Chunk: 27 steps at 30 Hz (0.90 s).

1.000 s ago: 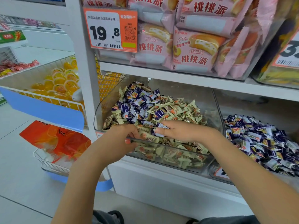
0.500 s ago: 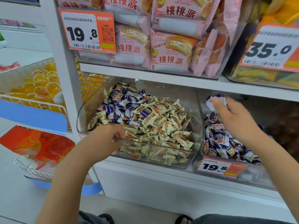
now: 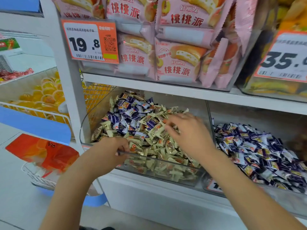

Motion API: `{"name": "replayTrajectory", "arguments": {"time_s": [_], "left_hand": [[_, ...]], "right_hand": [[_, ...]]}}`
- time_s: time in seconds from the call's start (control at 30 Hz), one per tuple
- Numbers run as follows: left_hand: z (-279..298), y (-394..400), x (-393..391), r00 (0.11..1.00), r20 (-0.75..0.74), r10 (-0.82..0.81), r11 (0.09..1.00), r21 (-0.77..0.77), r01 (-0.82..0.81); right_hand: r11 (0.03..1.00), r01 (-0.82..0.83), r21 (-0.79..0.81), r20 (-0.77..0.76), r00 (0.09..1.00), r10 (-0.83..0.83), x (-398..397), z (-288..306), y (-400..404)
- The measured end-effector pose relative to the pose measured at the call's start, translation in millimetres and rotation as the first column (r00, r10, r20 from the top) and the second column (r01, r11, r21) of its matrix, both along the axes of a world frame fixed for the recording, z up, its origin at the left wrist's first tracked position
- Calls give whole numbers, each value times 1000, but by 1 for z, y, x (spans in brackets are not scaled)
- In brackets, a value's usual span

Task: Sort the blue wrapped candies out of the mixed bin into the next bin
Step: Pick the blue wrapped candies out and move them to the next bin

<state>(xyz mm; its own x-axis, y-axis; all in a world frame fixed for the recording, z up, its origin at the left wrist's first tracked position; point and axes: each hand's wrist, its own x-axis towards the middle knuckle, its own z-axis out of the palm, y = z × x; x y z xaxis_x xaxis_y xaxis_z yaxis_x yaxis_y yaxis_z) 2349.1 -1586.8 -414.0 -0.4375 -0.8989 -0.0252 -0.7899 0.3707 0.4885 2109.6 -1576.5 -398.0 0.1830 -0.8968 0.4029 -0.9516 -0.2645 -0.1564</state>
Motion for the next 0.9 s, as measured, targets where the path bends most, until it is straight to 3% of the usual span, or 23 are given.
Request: {"name": "replayTrajectory", "arguments": {"time_s": [0.1,0.23,0.37,0.5,0.67,0.8,0.9], "left_hand": [[-1,0,1,1000,13,-10,1000,-10,10],[-3,0,5,1000,-1,-27,1000,3,27],[-3,1,7,999,-28,-29,999,13,29],[-2,3,7,999,-48,-15,1000,14,16],[-2,6,8,999,-39,-22,1000,2,22],[-3,7,8,1000,-13,-11,1000,7,11],[-1,7,5,1000,13,-12,1000,7,12]], "right_hand": [[985,-65,162,-10,998,67,28,-20,-28],[934,-8,358,-23,1000,18,35,-35,-53],[959,54,280,-48,998,-42,47,-35,-64],[963,28,269,145,987,-69,48,-29,-65],[962,89,259,246,957,-155,20,-17,-64],[959,-28,282,159,987,-18,32,-19,-58],[953,9,304,-39,999,3,45,-30,-66]]}}
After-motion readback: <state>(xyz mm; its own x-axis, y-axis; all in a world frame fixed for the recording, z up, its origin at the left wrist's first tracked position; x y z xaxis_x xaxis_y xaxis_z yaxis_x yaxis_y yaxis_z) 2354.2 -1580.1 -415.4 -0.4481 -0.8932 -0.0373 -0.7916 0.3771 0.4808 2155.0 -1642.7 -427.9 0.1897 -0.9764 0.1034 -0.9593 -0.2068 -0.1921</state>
